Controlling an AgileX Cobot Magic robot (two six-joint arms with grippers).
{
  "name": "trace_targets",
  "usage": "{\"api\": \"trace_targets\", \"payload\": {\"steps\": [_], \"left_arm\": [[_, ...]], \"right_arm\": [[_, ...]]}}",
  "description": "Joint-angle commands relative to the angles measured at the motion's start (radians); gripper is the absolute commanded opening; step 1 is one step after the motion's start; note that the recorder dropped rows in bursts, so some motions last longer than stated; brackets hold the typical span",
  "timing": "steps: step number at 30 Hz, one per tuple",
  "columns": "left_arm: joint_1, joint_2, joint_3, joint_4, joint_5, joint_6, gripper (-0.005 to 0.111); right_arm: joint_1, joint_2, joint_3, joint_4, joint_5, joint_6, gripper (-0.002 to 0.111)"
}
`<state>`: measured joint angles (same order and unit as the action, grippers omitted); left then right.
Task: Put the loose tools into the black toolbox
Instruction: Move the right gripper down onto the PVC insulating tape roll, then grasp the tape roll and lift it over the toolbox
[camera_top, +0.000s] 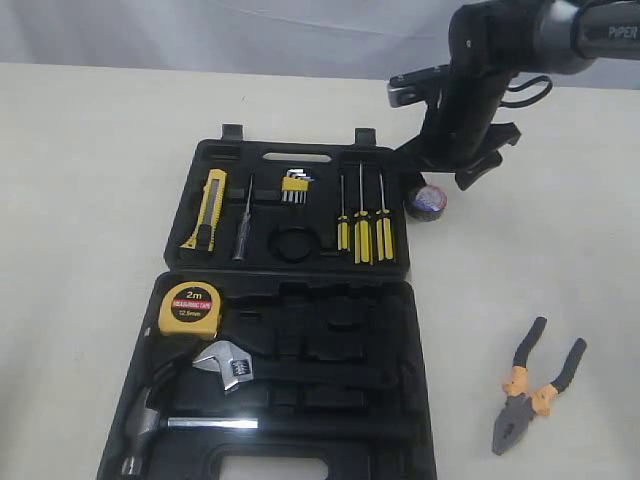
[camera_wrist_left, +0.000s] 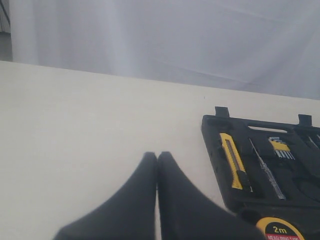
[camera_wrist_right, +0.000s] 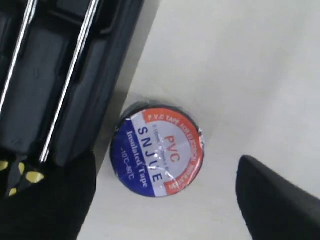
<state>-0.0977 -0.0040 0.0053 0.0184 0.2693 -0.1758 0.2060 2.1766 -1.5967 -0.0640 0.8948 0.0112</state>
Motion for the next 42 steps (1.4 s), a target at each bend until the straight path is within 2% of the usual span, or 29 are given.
{"api": "trace_targets", "payload": {"steps": [1, 15, 17, 23, 25, 26, 31, 35, 42], "left_arm": [[-0.006, 0.004, -0.005, 0.004, 0.001, 0.0, 0.0], [-0.006, 0.004, -0.005, 0.004, 0.001, 0.0, 0.0], [-0.006, 0.004, -0.005, 0.004, 0.001, 0.0, 0.0], [-0.006, 0.004, -0.005, 0.004, 0.001, 0.0, 0.0], [-0.006, 0.004, -0.005, 0.004, 0.001, 0.0, 0.0], [-0.006, 0.004, -0.005, 0.004, 0.001, 0.0, 0.0], [-0.006, 0.004, -0.005, 0.004, 0.001, 0.0, 0.0], [-0.006, 0.004, -0.005, 0.004, 0.001, 0.0, 0.0], [-0.006, 0.004, -0.005, 0.004, 0.001, 0.0, 0.0]], "right_arm": [[-0.005, 0.015, -0.003, 0.014, -0.031, 0.004, 0.073], [-0.005, 0.069, -0.003, 0.014, -0.06, 0.004, 0.073], [-0.005, 0.071, -0.003, 0.014, -0.062, 0.004, 0.066], [-0.005, 0.066, -0.012, 0.012, -0.044, 0.004, 0.016], [-0.005, 0.053, -0.03, 0.012, -0.01, 0.004, 0.002], [-0.003, 0.044, -0.035, 0.015, 0.006, 0.004, -0.001], [0.034, -0.044, -0.086, 0.064, 0.119, -0.029, 0.0], [0.112, -0.106, -0.101, 0.12, 0.179, -0.095, 0.0], [0.278, -0.088, -0.101, 0.123, 0.137, -0.109, 0.0]]}}
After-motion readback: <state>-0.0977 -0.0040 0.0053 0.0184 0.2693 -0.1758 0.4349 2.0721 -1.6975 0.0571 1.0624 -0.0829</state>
